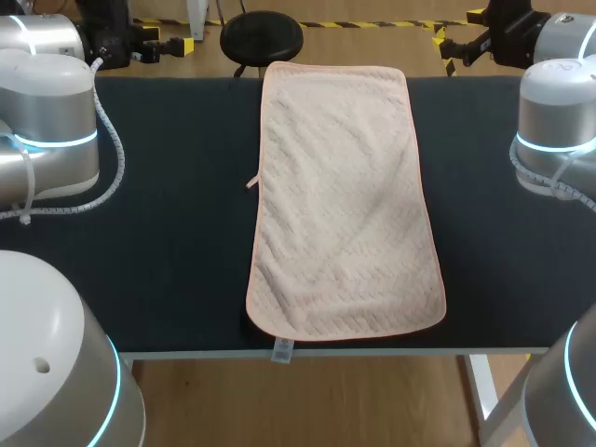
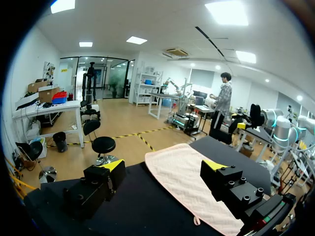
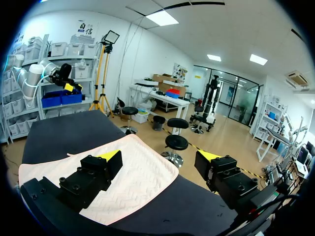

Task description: Fold the towel

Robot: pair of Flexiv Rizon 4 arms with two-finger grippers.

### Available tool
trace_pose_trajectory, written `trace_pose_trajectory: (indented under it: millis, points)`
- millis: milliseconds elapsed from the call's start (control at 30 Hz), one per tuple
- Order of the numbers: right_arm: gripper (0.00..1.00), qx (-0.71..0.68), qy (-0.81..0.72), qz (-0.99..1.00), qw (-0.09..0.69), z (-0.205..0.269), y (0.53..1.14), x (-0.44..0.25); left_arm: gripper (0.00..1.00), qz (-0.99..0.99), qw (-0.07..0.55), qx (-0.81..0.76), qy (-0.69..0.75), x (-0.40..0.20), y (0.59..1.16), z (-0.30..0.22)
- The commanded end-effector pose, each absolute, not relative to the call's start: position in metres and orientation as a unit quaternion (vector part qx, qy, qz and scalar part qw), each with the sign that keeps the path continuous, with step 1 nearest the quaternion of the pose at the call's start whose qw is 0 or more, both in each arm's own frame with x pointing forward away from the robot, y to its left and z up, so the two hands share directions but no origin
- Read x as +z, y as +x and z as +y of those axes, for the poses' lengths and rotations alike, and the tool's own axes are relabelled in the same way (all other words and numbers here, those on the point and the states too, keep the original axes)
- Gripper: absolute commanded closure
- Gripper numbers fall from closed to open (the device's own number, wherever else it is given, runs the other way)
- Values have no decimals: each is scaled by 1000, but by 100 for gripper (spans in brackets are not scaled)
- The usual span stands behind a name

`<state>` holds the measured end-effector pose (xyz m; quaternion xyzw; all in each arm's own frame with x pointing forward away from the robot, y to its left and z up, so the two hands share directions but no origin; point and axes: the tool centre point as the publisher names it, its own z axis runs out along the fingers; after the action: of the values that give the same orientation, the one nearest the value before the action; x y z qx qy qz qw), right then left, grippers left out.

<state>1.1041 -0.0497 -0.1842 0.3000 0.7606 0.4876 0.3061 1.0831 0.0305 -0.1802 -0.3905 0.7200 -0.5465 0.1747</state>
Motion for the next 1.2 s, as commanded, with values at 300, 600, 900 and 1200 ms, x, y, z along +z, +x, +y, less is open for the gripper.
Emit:
trace_pose_trajectory:
  millis: [300, 600, 900, 1200]
  points:
    - [0, 488, 300, 761, 306, -50, 1105, -185, 0, 719, 177, -548, -390, -182, 1083, 30]
    - [0, 347, 179, 871, 297, -38, 1110, -185, 0, 860, 205, -376, -279, -189, 1090, 13]
    - [0, 69, -129, 968, 205, -20, 1099, -201, 0, 975, 215, -42, -32, -217, 1080, -19]
    - [0, -12, -210, 965, 158, -22, 1087, -212, 0, 972, 221, -44, 67, -223, 1055, -34]
